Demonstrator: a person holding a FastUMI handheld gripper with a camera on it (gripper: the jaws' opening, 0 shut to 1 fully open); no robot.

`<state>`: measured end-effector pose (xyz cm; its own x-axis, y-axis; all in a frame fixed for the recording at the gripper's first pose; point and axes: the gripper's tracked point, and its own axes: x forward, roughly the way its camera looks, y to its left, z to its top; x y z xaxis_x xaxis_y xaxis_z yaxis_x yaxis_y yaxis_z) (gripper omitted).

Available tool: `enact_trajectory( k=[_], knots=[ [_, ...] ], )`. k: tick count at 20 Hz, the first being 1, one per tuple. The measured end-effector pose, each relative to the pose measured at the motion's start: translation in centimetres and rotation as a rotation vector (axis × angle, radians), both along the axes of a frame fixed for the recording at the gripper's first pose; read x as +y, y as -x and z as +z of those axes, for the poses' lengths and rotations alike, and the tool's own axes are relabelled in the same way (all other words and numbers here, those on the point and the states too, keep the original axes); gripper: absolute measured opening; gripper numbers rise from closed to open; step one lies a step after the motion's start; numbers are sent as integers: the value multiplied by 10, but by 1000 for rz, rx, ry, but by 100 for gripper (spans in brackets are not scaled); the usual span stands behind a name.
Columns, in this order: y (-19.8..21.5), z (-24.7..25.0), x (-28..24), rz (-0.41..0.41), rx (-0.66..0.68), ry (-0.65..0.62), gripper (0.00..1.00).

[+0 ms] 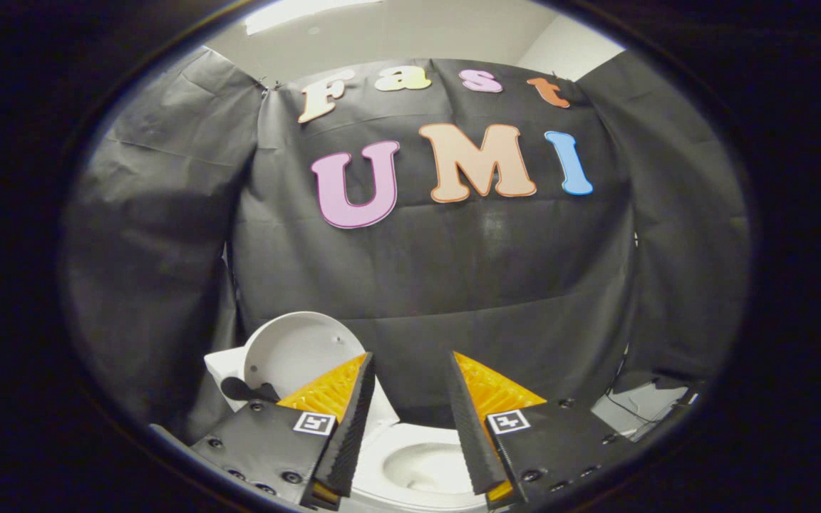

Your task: Open the toilet lid.

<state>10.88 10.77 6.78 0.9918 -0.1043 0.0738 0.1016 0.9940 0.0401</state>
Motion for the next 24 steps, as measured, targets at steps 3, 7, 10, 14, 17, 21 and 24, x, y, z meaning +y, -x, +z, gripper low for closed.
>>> enact_trajectory(
  k=[3, 7, 10, 14, 17, 21, 24],
  knots=[
    [15, -11, -29, -6, 21, 34, 63],
    [34, -27, -52, 35, 47, 54, 63],
    [45, -41, -70, 47, 76, 92, 63],
    [58, -46, -88, 44, 48, 125, 63],
    [68, -49, -96, 38, 23, 163, 63],
    [76, -61, -110, 18, 52, 178, 63],
    [83, -73, -113, 20, 95, 189, 63]
  ],
)
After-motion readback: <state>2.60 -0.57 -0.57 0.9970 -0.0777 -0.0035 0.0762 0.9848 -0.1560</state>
